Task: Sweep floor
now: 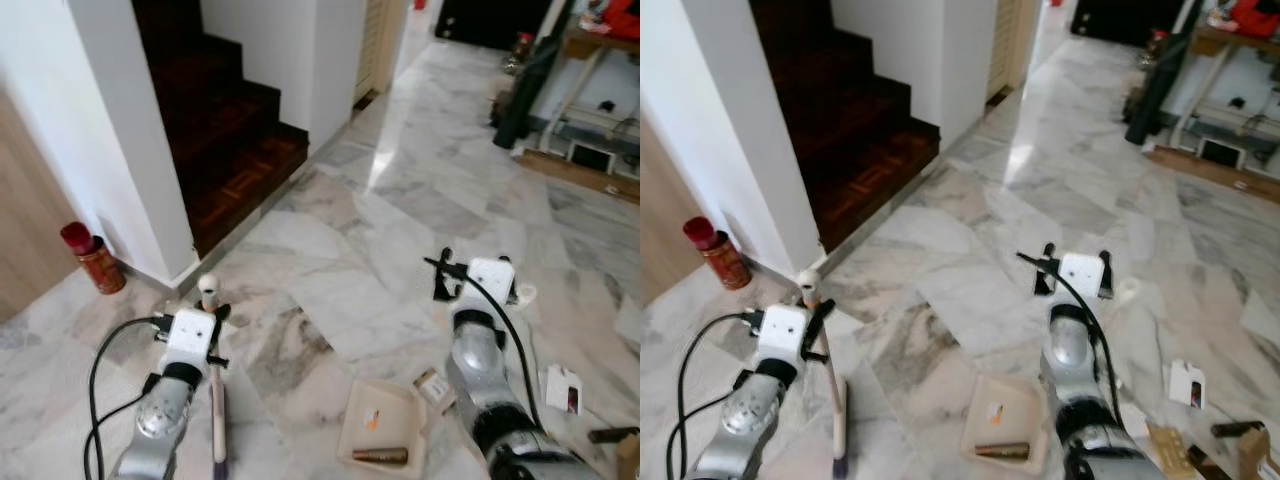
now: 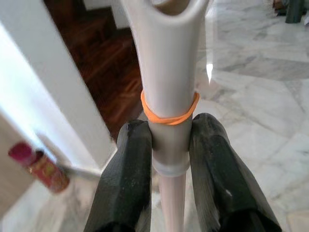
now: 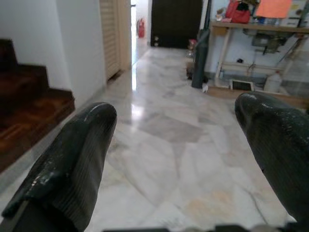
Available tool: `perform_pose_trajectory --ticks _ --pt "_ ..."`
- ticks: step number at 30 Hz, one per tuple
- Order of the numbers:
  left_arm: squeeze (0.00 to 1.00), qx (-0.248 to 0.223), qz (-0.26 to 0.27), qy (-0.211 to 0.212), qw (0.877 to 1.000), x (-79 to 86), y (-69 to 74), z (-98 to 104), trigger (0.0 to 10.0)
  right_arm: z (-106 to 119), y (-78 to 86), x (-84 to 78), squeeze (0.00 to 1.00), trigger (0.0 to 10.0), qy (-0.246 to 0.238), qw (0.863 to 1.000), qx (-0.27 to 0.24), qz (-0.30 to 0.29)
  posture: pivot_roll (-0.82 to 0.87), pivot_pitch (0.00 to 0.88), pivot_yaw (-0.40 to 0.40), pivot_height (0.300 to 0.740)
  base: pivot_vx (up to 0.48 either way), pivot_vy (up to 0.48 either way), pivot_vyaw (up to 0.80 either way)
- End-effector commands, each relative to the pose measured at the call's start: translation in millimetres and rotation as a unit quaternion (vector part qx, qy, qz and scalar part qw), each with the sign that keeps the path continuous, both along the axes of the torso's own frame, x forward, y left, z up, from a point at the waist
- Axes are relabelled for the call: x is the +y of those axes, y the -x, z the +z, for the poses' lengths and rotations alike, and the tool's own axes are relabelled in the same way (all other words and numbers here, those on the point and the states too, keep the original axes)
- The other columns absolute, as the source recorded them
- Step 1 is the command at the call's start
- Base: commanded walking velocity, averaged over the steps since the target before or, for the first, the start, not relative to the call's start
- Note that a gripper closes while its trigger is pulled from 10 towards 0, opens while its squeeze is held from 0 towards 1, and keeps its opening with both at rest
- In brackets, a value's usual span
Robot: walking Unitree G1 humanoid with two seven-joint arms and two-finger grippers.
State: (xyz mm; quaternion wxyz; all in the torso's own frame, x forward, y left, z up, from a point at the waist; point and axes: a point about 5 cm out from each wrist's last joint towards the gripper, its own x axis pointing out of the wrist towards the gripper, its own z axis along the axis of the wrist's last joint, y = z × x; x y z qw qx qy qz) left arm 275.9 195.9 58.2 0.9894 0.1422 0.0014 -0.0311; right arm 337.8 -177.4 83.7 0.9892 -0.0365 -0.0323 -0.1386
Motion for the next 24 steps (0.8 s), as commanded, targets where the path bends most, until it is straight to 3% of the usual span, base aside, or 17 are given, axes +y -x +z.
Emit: perform_pose_trajectory --ticks 1,4,9,24 --pt "0.00 -0.025 -0.010 0.001 1.000 -8.0 -3.4 8.2 10.0 -1.1 2.1 -13.2 0.00 10.0 -0.004 1.000 0.003 -0.019 0.08 0.000 -0.060 0.740 0.266 0.000 0.00" --pt "0.00 -0.026 -0.009 0.002 1.000 -8.2 -3.3 8.0 10.0 -0.6 1.7 -11.8 0.00 10.0 -0.006 1.000 0.001 -0.014 0.08 0.000 -0.061 0.740 0.265 0.000 -0.80" --pt "0.00 -0.032 -0.007 0.005 0.999 -8.5 -3.0 8.9 10.0 -0.6 1.8 -10.5 0.00 10.0 -0.005 1.000 0.000 -0.014 0.08 0.000 -0.063 0.740 0.000 0.000 0.00" --pt "0.00 -0.033 -0.001 0.004 0.999 -5.6 -2.2 8.3 10.0 0.0 0.9 -8.5 0.00 10.0 -0.006 1.000 0.000 -0.009 0.08 0.000 -0.064 0.740 0.000 0.000 -0.80"
